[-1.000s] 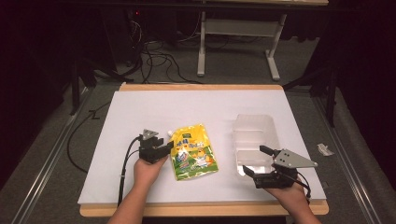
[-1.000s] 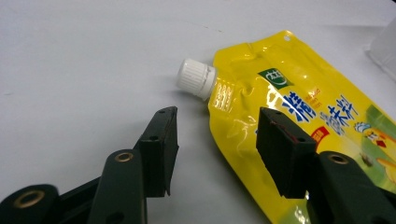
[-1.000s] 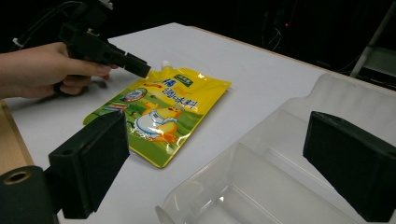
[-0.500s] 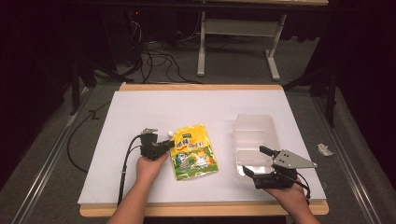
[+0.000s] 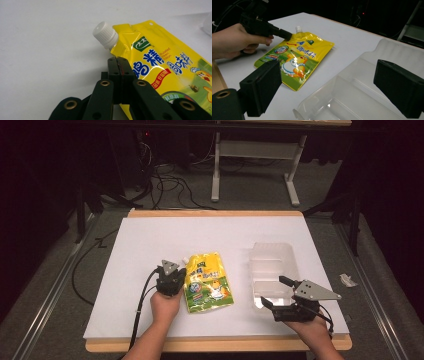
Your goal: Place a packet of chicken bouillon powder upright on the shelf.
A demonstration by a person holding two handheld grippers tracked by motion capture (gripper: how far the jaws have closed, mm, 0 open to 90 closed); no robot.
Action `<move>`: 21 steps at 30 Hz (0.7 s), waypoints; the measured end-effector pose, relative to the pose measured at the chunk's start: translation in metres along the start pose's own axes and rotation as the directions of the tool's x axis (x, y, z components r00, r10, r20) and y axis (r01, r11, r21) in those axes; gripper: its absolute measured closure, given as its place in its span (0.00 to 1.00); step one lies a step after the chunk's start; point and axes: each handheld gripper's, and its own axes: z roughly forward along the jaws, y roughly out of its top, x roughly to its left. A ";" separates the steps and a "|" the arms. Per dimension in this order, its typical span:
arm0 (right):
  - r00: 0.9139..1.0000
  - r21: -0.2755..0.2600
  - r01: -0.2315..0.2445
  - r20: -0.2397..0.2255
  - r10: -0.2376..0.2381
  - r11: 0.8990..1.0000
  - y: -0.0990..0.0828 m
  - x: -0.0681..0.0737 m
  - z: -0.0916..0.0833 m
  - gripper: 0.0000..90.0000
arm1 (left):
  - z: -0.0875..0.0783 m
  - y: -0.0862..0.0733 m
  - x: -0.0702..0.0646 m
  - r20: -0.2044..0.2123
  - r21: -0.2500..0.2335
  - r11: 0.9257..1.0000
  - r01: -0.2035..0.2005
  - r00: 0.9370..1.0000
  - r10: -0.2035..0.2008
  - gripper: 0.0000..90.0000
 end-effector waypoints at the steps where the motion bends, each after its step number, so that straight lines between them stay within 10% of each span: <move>1: 1.000 0.000 0.000 0.000 0.000 1.000 0.000 0.000 0.000 0.09 | 0.000 0.000 0.000 0.000 0.000 1.000 0.000 1.000 0.000 1.00; 21: 1.000 -0.017 0.007 0.000 -0.007 1.000 0.004 0.003 -0.006 0.09 | -0.060 0.003 -0.027 -0.047 -0.209 0.971 -0.113 0.993 0.105 1.00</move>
